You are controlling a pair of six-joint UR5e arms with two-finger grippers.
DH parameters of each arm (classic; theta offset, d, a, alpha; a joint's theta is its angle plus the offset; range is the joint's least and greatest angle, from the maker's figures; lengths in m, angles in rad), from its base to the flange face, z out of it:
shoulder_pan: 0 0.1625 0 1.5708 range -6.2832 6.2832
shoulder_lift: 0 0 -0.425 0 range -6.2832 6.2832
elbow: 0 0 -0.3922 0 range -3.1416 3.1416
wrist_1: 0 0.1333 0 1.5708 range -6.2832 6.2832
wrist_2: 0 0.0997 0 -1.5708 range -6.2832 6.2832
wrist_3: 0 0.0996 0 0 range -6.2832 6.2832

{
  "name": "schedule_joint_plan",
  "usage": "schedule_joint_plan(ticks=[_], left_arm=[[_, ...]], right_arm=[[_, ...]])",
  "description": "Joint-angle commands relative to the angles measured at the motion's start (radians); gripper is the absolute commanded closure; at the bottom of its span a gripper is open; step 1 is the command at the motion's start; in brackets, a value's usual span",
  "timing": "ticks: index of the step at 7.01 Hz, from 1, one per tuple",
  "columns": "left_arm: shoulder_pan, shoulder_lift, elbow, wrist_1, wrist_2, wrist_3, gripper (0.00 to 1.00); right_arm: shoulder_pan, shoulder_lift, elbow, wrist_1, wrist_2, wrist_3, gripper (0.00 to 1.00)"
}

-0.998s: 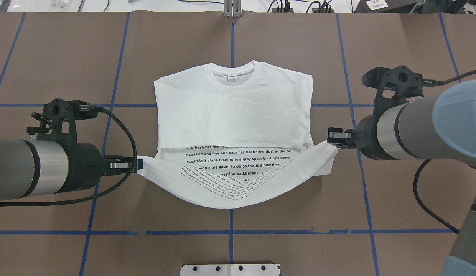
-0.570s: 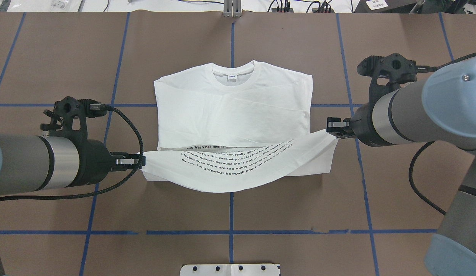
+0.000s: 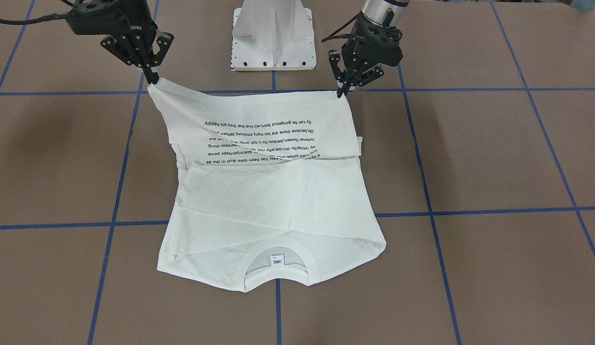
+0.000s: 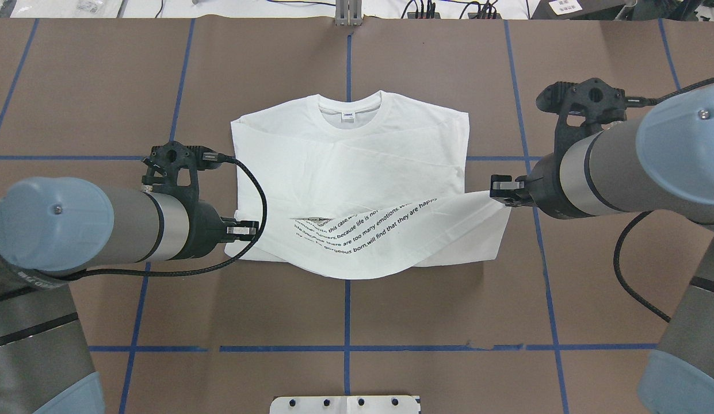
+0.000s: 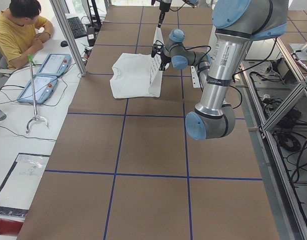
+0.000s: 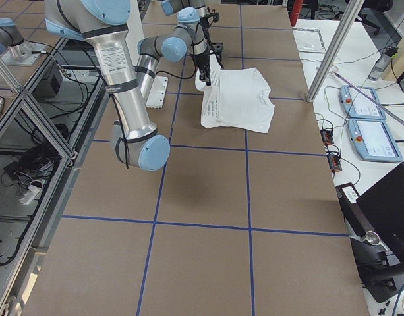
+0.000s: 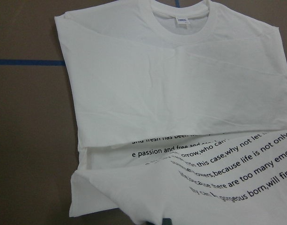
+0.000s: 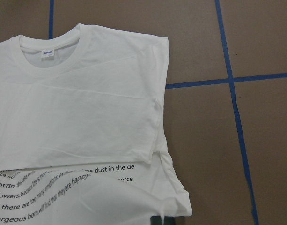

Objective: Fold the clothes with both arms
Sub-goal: 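Lay the hem down near the collar with both grippers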

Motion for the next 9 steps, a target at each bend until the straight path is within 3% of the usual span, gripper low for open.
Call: schedule_joint_plan(ticks=[1,3,4,7,9], left_arm=[[-0.025,-0.011,0.009,0.002,-0.002,0.005,1.00],[-0.106,-0.012,0.021,0.011,-0.030,0.088,1.00],[-0.134,-0.012,0.053,0.005,-0.030,0.099,1.00],[-0.217,-0.075,0.158,-0.002,-0.030,0.141,1.00],[-0.315,-0.095,0.186,0.001,-0.091,0.232,1.00]], right_arm=[[0.010,0.016,-0.004,0.000,0.007,-0.002,1.00],[0.042,0.044,-0.054,0.002,0.010,-0.040,1.00],[0.062,0.105,-0.132,0.003,0.012,-0.066,1.00],[0.110,0.115,-0.295,0.157,0.010,-0.111,1.00],[0.150,0.138,-0.338,0.178,0.012,-0.122,1.00]])
